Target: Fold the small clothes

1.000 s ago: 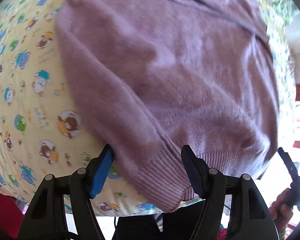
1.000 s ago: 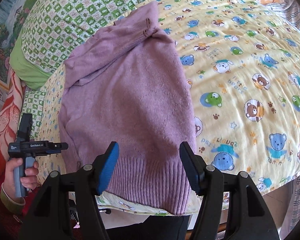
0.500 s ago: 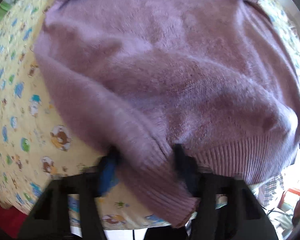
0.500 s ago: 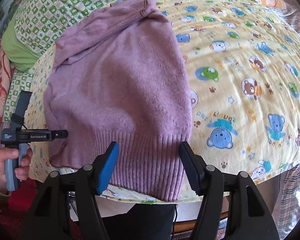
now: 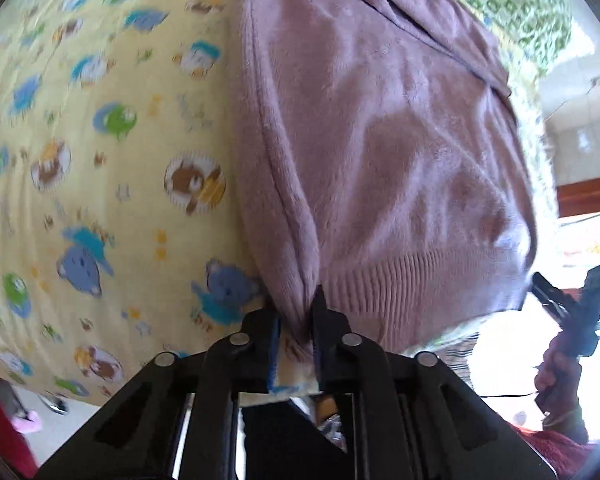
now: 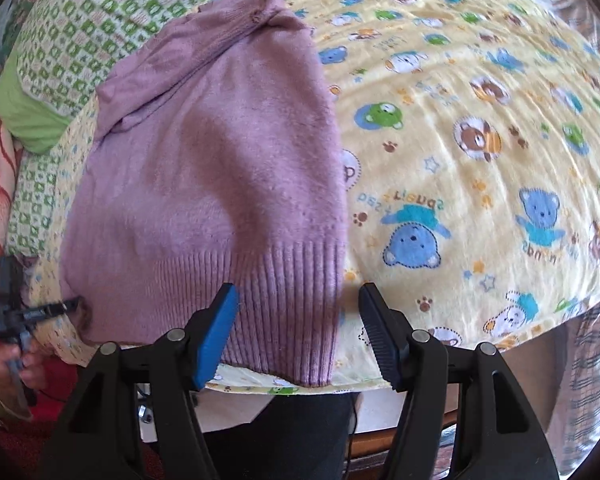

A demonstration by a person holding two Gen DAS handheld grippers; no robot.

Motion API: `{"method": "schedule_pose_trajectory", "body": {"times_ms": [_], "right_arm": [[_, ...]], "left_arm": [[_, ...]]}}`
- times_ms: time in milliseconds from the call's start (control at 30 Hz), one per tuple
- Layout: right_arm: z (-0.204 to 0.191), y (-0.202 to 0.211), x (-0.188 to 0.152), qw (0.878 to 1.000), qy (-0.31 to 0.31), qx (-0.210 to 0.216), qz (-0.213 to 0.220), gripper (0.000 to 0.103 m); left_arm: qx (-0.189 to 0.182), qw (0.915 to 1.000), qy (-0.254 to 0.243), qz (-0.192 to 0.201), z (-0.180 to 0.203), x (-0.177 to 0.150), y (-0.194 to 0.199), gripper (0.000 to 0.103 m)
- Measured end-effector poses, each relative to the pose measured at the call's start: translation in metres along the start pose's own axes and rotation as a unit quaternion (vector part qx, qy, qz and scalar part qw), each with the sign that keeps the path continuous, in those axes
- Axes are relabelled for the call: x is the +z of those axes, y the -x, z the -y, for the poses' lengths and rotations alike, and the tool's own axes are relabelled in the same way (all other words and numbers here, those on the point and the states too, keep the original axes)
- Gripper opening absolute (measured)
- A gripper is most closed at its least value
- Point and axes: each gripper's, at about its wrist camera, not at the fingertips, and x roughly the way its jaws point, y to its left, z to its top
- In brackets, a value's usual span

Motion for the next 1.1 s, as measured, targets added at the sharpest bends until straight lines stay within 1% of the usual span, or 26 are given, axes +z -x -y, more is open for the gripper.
{"method": "schedule_pose_trajectory", "body": {"times_ms": [67, 100, 133, 200, 233, 300, 400, 500, 533, 600, 633, 667, 700, 733, 767, 800, 833, 900, 1000, 1100], "right_arm": [[0.003, -0.001, 0.001, 1.0, -0.009, 0.012, -0.001, 0.064], [0.003, -0.001, 0.001, 1.0, -0.01, 0.016, 0.0, 0.064], [0.004, -0.001, 0.001, 1.0, -0.011, 0.019, 0.0, 0.064], [0.005, -0.001, 0.0, 1.0, -0.012, 0.025, 0.002, 0.064], [0.005, 0.0, 0.0, 0.999, -0.014, 0.031, 0.003, 0.064], [0.009, 0.0, -0.001, 0.999, -0.019, 0.045, 0.006, 0.064], [0.019, 0.0, -0.003, 0.996, -0.048, 0.074, 0.012, 0.064], [0.022, 0.0, -0.007, 0.994, -0.064, 0.086, 0.016, 0.063], [0.022, 0.001, -0.008, 0.994, -0.065, 0.088, 0.017, 0.063], [0.018, 0.001, -0.011, 0.994, -0.059, 0.086, 0.015, 0.061], [0.018, 0.0, -0.011, 0.995, -0.056, 0.084, 0.014, 0.06], [0.015, -0.001, -0.012, 0.995, -0.05, 0.08, 0.014, 0.056], [0.012, -0.003, -0.011, 0.996, -0.046, 0.076, 0.011, 0.049], [0.01, -0.005, -0.011, 0.997, -0.04, 0.068, 0.009, 0.044], [0.009, -0.006, -0.011, 0.998, -0.035, 0.059, 0.005, 0.025], [0.009, -0.008, -0.012, 0.997, -0.034, 0.063, -0.001, 0.009], [0.01, -0.007, -0.013, 0.997, -0.034, 0.065, 0.002, 0.009], [0.01, 0.0, -0.016, 0.997, -0.028, 0.07, 0.012, 0.009], [0.022, 0.011, -0.024, 0.994, -0.044, 0.097, 0.02, 0.009], [0.033, 0.013, -0.029, 0.992, -0.064, 0.112, 0.012, 0.008]], "left_arm": [[-0.015, 0.9998, 0.009, -0.001, -0.008, 0.009, -0.003, 0.019], [-0.022, 0.9997, 0.012, -0.004, -0.01, 0.005, -0.007, 0.029], [-0.027, 0.9995, 0.017, -0.008, -0.02, 0.006, -0.004, 0.041], [-0.04, 0.9989, 0.025, -0.005, -0.022, 0.013, 0.002, 0.05], [-0.041, 0.9988, 0.025, -0.003, -0.022, 0.017, 0.003, 0.056], [-0.033, 0.999, 0.03, -0.007, -0.027, 0.023, 0.004, 0.063], [-0.026, 0.9989, 0.033, -0.021, -0.021, 0.029, -0.002, 0.065], [-0.028, 0.9991, 0.02, -0.024, -0.01, 0.033, -0.003, 0.066], [-0.022, 0.9993, 0.013, -0.025, -0.005, 0.035, -0.004, 0.068], [0.027, 0.9989, -0.003, -0.039, 0.001, 0.037, -0.011, 0.068], [0.04, 0.9982, -0.007, -0.043, 0.002, 0.037, -0.016, 0.065], [0.045, 0.998, -0.01, -0.043, 0.003, 0.038, -0.018, 0.063], [0.051, 0.9979, -0.015, -0.036, 0.003, 0.037, -0.018, 0.059], [0.056, 0.9978, -0.02, -0.03, 0.003, 0.036, -0.017, 0.046], [0.064, 0.9971, -0.035, -0.021, 0.003, 0.033, -0.014, 0.037], [0.064, 0.9969, -0.041, -0.019, 0.002, 0.032, -0.013, 0.023], [0.055, 0.9974, -0.045, -0.017, -0.002, 0.03, -0.01, 0.013], [0.024, 0.9989, -0.04, -0.01, -0.014, 0.024, -0.002, 0.009], [-0.008, 0.9997, -0.024, 0.001, -0.037, 0.014, 0.005, 0.008], [-0.041, 0.9991, -0.002, 0.009, -0.051, 0.008, 0.009, 0.007]]}}
